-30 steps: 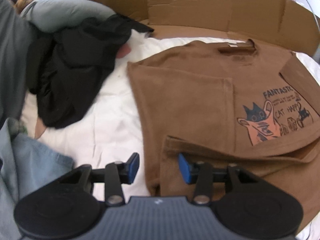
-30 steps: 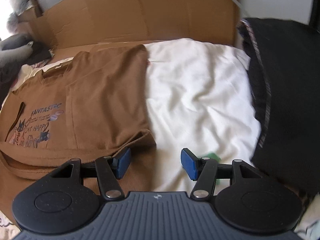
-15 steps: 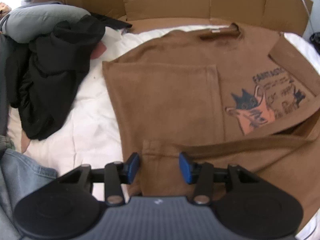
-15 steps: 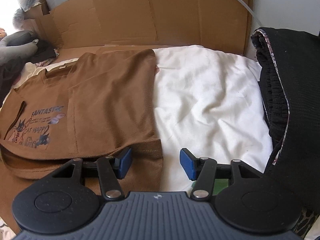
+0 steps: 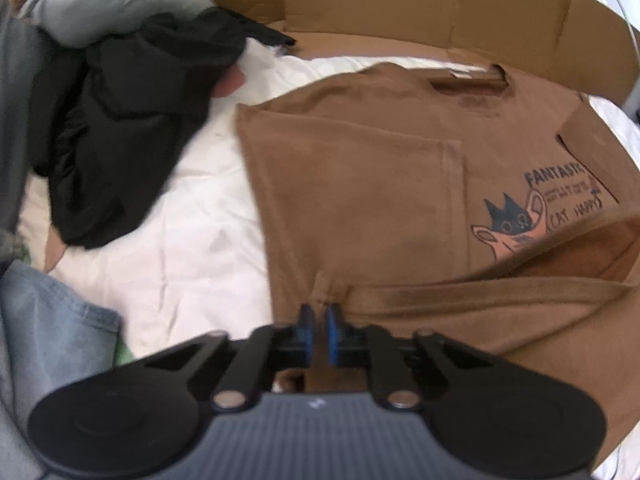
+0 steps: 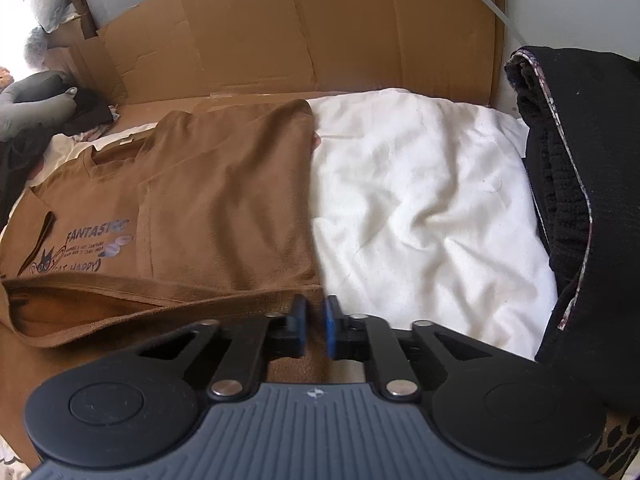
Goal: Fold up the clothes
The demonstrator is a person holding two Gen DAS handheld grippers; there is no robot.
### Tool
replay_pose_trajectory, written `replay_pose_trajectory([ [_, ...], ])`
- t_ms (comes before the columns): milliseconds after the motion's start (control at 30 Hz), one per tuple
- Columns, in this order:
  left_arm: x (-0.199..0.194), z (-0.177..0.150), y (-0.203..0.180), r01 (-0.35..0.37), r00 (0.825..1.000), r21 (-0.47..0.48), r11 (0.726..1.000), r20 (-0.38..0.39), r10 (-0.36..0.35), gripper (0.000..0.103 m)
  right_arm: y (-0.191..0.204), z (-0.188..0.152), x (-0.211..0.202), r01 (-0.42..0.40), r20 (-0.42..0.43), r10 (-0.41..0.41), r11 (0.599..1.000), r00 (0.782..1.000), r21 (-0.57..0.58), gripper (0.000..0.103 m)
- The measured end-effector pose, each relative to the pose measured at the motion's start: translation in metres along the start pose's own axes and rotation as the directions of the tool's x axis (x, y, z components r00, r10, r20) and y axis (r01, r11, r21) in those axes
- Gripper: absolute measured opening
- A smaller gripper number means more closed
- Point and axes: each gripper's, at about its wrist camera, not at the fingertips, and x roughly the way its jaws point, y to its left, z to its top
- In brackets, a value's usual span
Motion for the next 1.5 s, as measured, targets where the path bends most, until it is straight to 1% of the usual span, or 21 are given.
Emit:
replay_pose_trajectory([
  [67, -0.004, -0.002, 0.009, 0.012, 1.0, -0.066, 0.998, 0.017, -0.01, 0.004, -0.003, -0.001, -0.001, 0.005, 0.004, -0.005, 1.0, 1.0, 0.025, 0.005],
  [200, -0.012, -0.005, 0.022, 0.017, 0.998, -0.165, 0.986, 0.055, -0.008, 0.003, -0.012, -0.002, -0.004, 0.008, 0.015, -0.009, 0.996, 1.0, 0.094, 0.004],
  [267, -0.011, -0.005, 0.025, 0.021, 0.999, -0.195, 0.981, 0.05, -0.011, 0.003, -0.013, -0.003, -0.004, 0.003, 0.019, -0.005, 0.993, 1.0, 0.114, 0.004],
  [367, -0.005, -0.003, 0.017, 0.011, 1.0, -0.144, 0.99, 0.022, -0.008, 0.005, -0.008, -0.003, 0.003, 0.016, -0.009, -0.015, 0.998, 1.0, 0.068, 0.005],
  [400, -0.003, -0.002, 0.014, 0.008, 1.0, -0.128, 0.992, 0.017, -0.006, 0.009, -0.007, -0.003, 0.004, 0.02, -0.015, -0.019, 0.998, 1.0, 0.06, 0.007],
  [433, -0.002, 0.0, 0.01, 0.005, 1.0, -0.113, 0.994, 0.011, -0.004, 0.011, -0.006, -0.003, 0.003, 0.021, -0.012, -0.021, 0.998, 1.0, 0.062, 0.01],
  [467, -0.001, 0.001, 0.007, 0.003, 1.0, -0.096, 0.995, 0.006, -0.002, 0.016, -0.007, -0.003, 0.003, 0.023, -0.012, -0.022, 0.998, 1.0, 0.065, 0.014],
  [500, 0.0, 0.001, 0.005, 0.003, 1.0, -0.079, 0.997, 0.004, -0.002, 0.022, -0.007, -0.003, 0.003, 0.024, -0.015, -0.023, 0.998, 1.0, 0.066, 0.022],
  [533, 0.001, 0.002, 0.002, 0.007, 1.0, -0.069, 0.998, 0.006, -0.007, 0.024, -0.006, -0.004, 0.003, 0.024, -0.016, -0.023, 0.998, 1.0, 0.062, 0.029],
  [567, 0.002, 0.002, 0.0, 0.011, 1.0, -0.061, 0.998, 0.006, -0.011, 0.026, -0.006, -0.005, 0.004, 0.024, -0.017, -0.023, 0.998, 1.0, 0.054, 0.03],
  [600, 0.003, 0.002, -0.001, 0.01, 1.0, -0.054, 0.998, 0.006, -0.01, 0.026, -0.005, -0.005, 0.004, 0.025, -0.018, -0.024, 0.999, 1.0, 0.047, 0.03],
  [667, 0.004, 0.001, -0.004, 0.006, 1.0, -0.043, 0.999, 0.003, -0.006, 0.026, -0.004, -0.006, 0.005, 0.025, -0.018, -0.025, 0.999, 1.0, 0.034, 0.03],
  [700, 0.003, 0.0, -0.004, 0.004, 1.0, -0.046, 0.999, 0.007, -0.004, 0.022, -0.004, -0.006, 0.004, 0.022, -0.016, -0.021, 0.999, 1.0, 0.036, 0.025],
  [733, 0.003, -0.001, -0.004, 0.01, 1.0, -0.054, 0.999, 0.01, -0.01, 0.02, -0.004, -0.006, 0.003, 0.018, -0.015, -0.017, 0.999, 1.0, 0.038, 0.014],
  [800, 0.001, -0.004, -0.003, 0.027, 1.0, -0.063, 0.998, 0.014, -0.027, 0.016, -0.005, -0.007, 0.001, 0.017, -0.01, -0.016, 0.999, 1.0, 0.041, 0.006],
  [900, -0.004, -0.006, -0.006, 0.027, 0.999, -0.044, 0.999, 0.034, -0.025, 0.012, -0.005, -0.007, -0.003, 0.029, 0.004, -0.029, 0.999, 1.0, 0.04, 0.004],
  [1100, -0.013, -0.005, -0.01, 0.003, 0.999, -0.022, 1.0, 0.049, -0.002, 0.014, -0.006, -0.006, -0.012, 0.036, 0.007, -0.036, 0.999, 0.999, 0.034, 0.004],
  [1200, -0.019, -0.008, -0.019, -0.052, 0.996, 0.024, 0.998, 0.073, 0.05, 0.016, -0.007, -0.006, -0.015, 0.043, 0.003, -0.043, 0.999, 0.999, 0.033, 0.004],
  [1233, -0.023, -0.01, -0.022, -0.06, 0.995, 0.039, 0.997, 0.085, 0.056, 0.016, -0.008, -0.006, -0.016, 0.047, 0.0, -0.047, 0.998, 0.999, 0.037, 0.005],
  [1400, -0.024, -0.014, -0.032, -0.051, 0.995, 0.091, 0.995, 0.086, 0.043, 0.017, -0.012, -0.009, -0.016, 0.047, -0.009, -0.046, 0.998, 0.999, 0.049, 0.005],
  [1500, -0.017, -0.008, -0.029, -0.054, 0.996, 0.082, 0.995, 0.082, 0.047, 0.017, -0.012, -0.009, -0.014, 0.042, -0.013, -0.041, 0.998, 0.999, 0.054, 0.006],
])
